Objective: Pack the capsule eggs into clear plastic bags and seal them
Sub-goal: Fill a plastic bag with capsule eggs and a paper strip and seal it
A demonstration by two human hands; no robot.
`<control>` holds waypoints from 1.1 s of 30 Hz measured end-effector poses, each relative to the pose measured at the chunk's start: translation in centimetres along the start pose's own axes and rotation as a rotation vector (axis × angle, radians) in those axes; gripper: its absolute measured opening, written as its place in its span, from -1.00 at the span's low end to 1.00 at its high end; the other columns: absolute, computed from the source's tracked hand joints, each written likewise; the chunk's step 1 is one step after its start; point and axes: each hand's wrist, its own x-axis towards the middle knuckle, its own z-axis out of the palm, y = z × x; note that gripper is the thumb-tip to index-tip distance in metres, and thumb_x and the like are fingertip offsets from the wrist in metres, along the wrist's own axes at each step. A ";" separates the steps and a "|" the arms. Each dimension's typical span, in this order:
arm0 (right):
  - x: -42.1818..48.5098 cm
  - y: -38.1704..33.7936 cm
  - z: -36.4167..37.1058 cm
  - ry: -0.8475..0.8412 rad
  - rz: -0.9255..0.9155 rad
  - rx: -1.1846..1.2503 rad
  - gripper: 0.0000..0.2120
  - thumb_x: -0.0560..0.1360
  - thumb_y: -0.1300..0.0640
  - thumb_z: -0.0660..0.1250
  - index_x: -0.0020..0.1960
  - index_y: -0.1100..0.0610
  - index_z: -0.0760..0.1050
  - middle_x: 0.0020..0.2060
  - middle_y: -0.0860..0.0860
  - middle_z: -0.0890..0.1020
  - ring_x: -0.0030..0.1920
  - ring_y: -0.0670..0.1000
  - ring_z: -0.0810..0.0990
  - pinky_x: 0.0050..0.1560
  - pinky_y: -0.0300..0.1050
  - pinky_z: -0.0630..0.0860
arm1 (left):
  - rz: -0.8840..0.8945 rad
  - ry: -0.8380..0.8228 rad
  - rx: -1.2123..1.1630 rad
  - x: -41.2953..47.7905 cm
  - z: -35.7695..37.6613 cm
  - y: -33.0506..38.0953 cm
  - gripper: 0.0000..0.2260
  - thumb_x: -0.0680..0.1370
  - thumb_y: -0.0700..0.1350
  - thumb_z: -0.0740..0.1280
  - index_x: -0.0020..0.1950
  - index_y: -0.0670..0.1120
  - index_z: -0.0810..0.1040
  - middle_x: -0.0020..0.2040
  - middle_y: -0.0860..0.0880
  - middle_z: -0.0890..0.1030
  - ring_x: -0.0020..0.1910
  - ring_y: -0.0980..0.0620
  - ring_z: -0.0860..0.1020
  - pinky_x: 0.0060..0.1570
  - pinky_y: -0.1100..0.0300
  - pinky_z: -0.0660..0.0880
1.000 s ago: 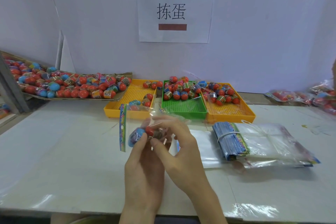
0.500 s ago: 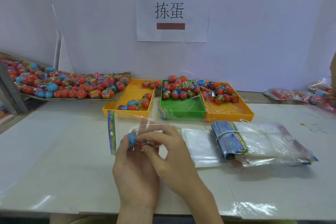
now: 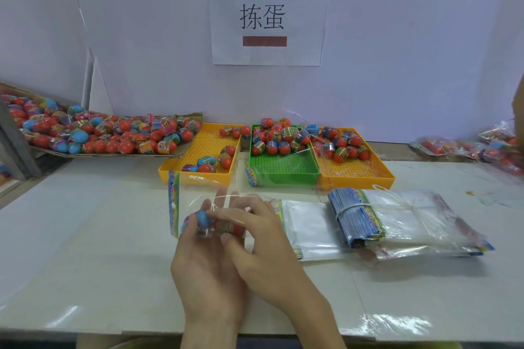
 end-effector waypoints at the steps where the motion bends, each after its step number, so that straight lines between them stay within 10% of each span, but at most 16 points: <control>1: 0.0 0.0 0.0 0.048 -0.008 0.039 -0.60 0.47 0.22 0.35 0.23 -0.12 0.61 0.12 -0.21 0.52 0.25 -0.13 0.44 0.28 -0.23 0.37 | 0.001 -0.012 -0.008 0.0 0.0 0.0 -0.66 0.57 -0.01 0.26 0.28 -0.15 0.56 0.27 -0.15 0.59 0.30 -0.13 0.56 0.38 0.02 0.40; 9: 0.2 -0.2 -0.2 0.210 -0.087 0.169 -0.68 0.42 0.34 0.45 0.09 0.03 0.65 0.10 -0.20 0.62 0.17 -0.11 0.59 0.14 -0.38 0.44 | 0.069 0.018 0.030 -0.1 0.5 -0.2 -0.74 0.54 -0.04 0.30 0.13 -0.08 0.69 -0.03 -0.08 0.69 -0.05 -0.01 0.70 -0.05 0.15 0.65; 17: 0.3 -0.2 -0.4 0.268 -0.049 0.205 -0.67 0.41 0.28 0.48 0.09 -0.03 0.68 0.00 -0.22 0.70 0.07 -0.11 0.64 0.12 -0.37 0.46 | 0.043 -0.012 0.056 0.3 0.6 -0.5 -0.60 0.57 -0.02 0.29 0.37 -0.11 0.56 0.11 -0.11 0.70 0.08 -0.04 0.69 0.16 0.05 0.58; 20: 0.2 -0.1 -0.7 0.254 -0.033 0.173 -0.75 0.41 0.21 0.47 0.01 -0.08 0.71 -0.08 -0.28 0.71 0.02 -0.10 0.66 0.07 -0.40 0.45 | 0.050 0.002 0.074 0.4 0.4 -0.6 -0.71 0.58 -0.04 0.27 0.14 -0.12 0.72 0.07 -0.08 0.72 0.03 0.02 0.71 -0.09 0.19 0.64; 33: 0.4 0.5 -6.2 0.174 -0.024 0.210 -0.85 0.49 0.26 0.47 -0.11 0.01 0.71 -0.23 -0.11 0.73 -0.14 -0.06 0.71 -0.03 -0.26 0.57 | 0.095 0.111 -0.009 0.6 0.3 -0.1 -0.79 0.66 -0.03 0.24 0.12 -0.13 0.57 0.19 -0.20 0.68 0.21 -0.16 0.65 0.24 -0.04 0.50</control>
